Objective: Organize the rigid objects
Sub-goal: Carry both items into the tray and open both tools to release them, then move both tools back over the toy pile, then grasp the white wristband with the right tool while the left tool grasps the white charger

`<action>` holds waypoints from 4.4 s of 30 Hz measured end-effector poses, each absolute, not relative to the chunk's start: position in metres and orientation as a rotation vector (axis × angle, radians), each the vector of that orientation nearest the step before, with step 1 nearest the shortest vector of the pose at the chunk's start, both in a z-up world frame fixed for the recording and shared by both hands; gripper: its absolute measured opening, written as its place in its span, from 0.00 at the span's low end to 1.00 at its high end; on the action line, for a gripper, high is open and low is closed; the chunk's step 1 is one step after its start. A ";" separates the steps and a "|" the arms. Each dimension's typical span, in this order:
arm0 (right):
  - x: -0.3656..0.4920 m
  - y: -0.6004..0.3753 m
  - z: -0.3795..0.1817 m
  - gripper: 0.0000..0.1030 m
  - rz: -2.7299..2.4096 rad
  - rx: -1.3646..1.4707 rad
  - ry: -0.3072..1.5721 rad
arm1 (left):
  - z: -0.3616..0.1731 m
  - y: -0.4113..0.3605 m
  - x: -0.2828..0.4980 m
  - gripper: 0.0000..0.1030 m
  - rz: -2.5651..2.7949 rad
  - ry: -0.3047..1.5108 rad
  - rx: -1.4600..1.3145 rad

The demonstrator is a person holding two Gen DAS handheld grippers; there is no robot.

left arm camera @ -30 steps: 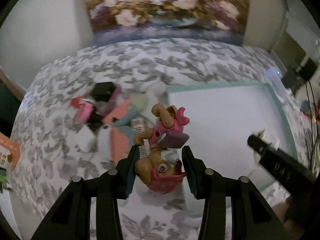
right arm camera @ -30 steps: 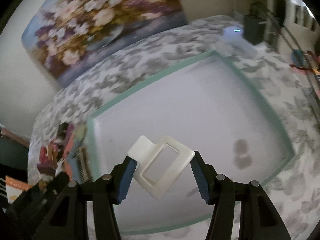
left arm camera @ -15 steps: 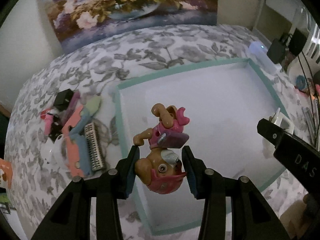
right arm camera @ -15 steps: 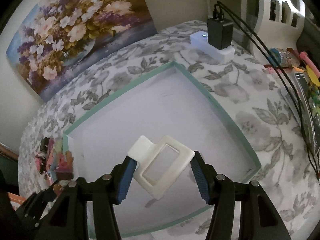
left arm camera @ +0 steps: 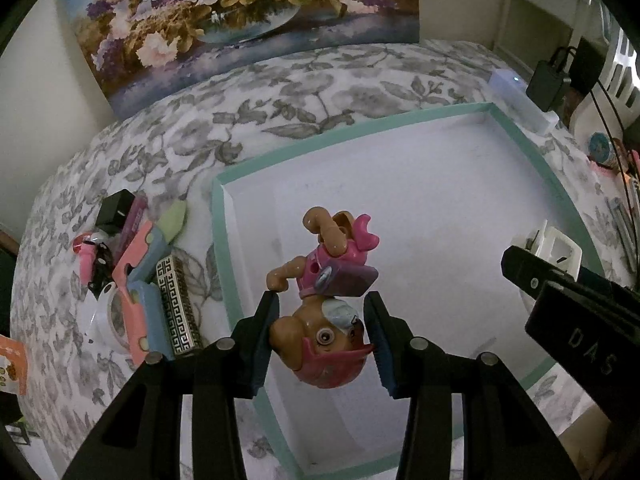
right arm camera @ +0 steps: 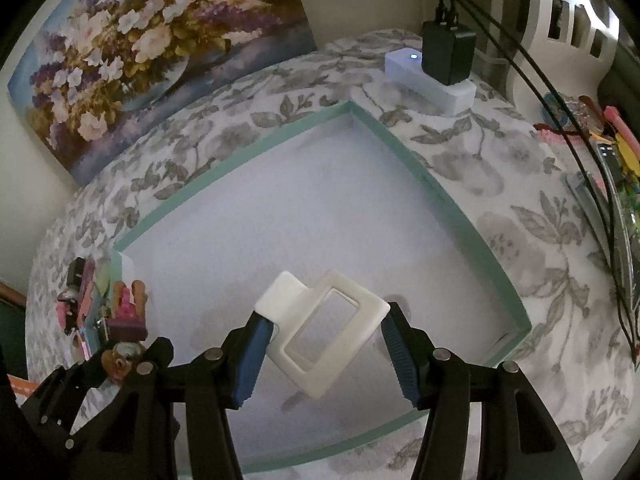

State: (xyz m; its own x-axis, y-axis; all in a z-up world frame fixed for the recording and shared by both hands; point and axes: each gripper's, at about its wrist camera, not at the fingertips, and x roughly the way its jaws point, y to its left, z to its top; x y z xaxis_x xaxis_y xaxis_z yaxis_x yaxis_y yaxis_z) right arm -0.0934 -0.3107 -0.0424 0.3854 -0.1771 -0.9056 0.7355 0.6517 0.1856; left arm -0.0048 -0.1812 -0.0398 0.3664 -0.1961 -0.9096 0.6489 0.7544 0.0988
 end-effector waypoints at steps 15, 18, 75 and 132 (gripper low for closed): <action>-0.092 -0.310 -0.037 0.65 -0.654 0.599 1.019 | -0.021 -0.170 0.006 0.62 -0.545 1.051 0.436; -0.090 -0.309 -0.037 0.68 -0.655 0.584 1.022 | -0.018 -0.164 0.011 0.74 -0.522 1.051 0.416; -0.041 -0.221 -0.004 1.00 -0.441 0.426 0.955 | 0.010 -0.017 0.104 0.96 -0.302 1.106 0.137; 0.057 -0.091 -0.054 0.74 -0.162 0.266 1.083 | -0.088 0.021 0.167 0.67 -0.301 1.344 -0.041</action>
